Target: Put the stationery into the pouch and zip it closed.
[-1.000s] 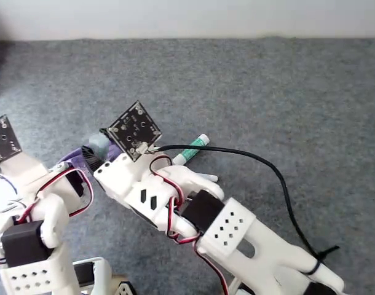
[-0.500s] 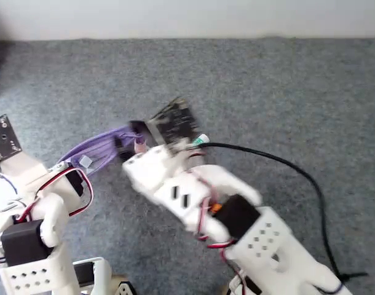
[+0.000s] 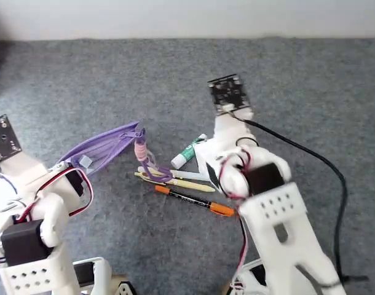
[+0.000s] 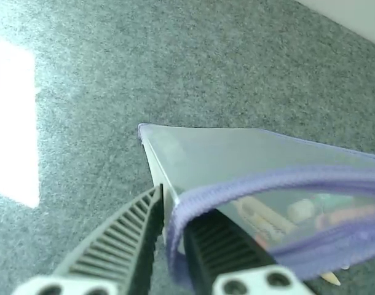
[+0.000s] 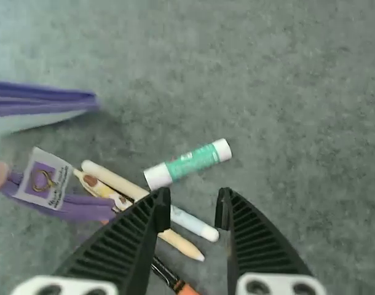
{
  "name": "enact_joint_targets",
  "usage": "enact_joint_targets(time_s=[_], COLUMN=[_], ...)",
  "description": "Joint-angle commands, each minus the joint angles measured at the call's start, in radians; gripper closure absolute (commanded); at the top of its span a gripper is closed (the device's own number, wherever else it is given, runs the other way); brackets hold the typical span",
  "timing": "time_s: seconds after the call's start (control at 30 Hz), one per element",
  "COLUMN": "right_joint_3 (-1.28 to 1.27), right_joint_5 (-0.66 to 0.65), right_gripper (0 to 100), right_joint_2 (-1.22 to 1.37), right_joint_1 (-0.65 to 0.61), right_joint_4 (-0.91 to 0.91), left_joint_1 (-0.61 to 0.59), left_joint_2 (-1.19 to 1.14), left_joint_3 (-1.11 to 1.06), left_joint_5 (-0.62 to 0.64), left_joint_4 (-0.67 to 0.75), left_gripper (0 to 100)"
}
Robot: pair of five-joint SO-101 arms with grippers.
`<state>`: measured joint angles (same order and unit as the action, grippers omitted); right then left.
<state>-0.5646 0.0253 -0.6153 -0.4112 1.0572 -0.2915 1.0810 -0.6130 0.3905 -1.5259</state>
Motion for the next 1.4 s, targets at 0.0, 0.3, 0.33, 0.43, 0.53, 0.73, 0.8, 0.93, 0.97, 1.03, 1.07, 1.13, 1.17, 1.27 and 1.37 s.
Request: enact_joint_targets(time_s=[0.0, 0.3, 0.33, 0.43, 0.53, 0.73, 0.8, 0.93, 0.97, 1.03, 1.07, 1.13, 1.17, 1.27, 1.37], right_joint_3=[0.06, 0.462, 0.512, 0.683, 0.867, 1.237, 1.346, 1.514, 1.539, 1.582, 1.602, 1.636, 1.649, 1.694, 1.712], right_joint_5=[-0.066, 0.362, 0.42, 0.551, 0.628, 0.681, 0.678, 0.675, 0.675, 0.675, 0.675, 0.675, 0.675, 0.675, 0.674], right_gripper=[87.2, 87.2, 87.2, 87.2, 87.2, 75.4, 69.9, 70.5, 71.7, 74.5, 75.7, 77.5, 78.1, 81.6, 89.4], right_joint_2=[0.143, 0.639, 0.696, 0.868, 1.029, 1.282, 1.34, 1.443, 1.468, 1.517, 1.541, 1.589, 1.61, 1.67, 1.699], right_joint_1=[0.012, 0.013, 0.013, 0.012, 0.013, 0.01, 0.013, 0.012, 0.012, 0.012, 0.013, 0.018, 0.022, 0.035, 0.059], right_joint_4=[0.01, 0.09, 0.113, 0.202, 0.298, 0.456, 0.483, 0.522, 0.524, 0.522, 0.521, 0.516, 0.516, 0.524, 0.535], left_joint_1=[0.0, 0.0, 0.0, 0.0, 0.0, 0.0, 0.0, 0.002, 0.002, 0.002, 0.002, 0.002, 0.0, 0.0, 0.0], left_joint_2=[-0.006, -0.006, -0.006, -0.006, -0.006, -0.006, -0.006, -0.006, -0.006, -0.006, -0.006, -0.006, -0.006, -0.006, -0.006], left_joint_3=[0.044, 0.044, 0.044, 0.044, 0.044, 0.044, 0.044, 0.042, 0.042, 0.042, 0.042, 0.042, 0.042, 0.042, 0.042], left_joint_5=[0.012, 0.012, 0.012, 0.012, 0.012, 0.012, 0.012, 0.012, 0.012, 0.012, 0.012, 0.012, 0.012, 0.012, 0.012], left_joint_4=[0.0, 0.0, 0.0, 0.0, 0.0, 0.0, 0.0, 0.0, 0.0, 0.0, 0.0, -0.002, -0.002, -0.002, -0.002], left_gripper=[99, 99, 99, 99, 99, 99, 99, 99, 99, 99, 99, 99, 99, 99, 99])
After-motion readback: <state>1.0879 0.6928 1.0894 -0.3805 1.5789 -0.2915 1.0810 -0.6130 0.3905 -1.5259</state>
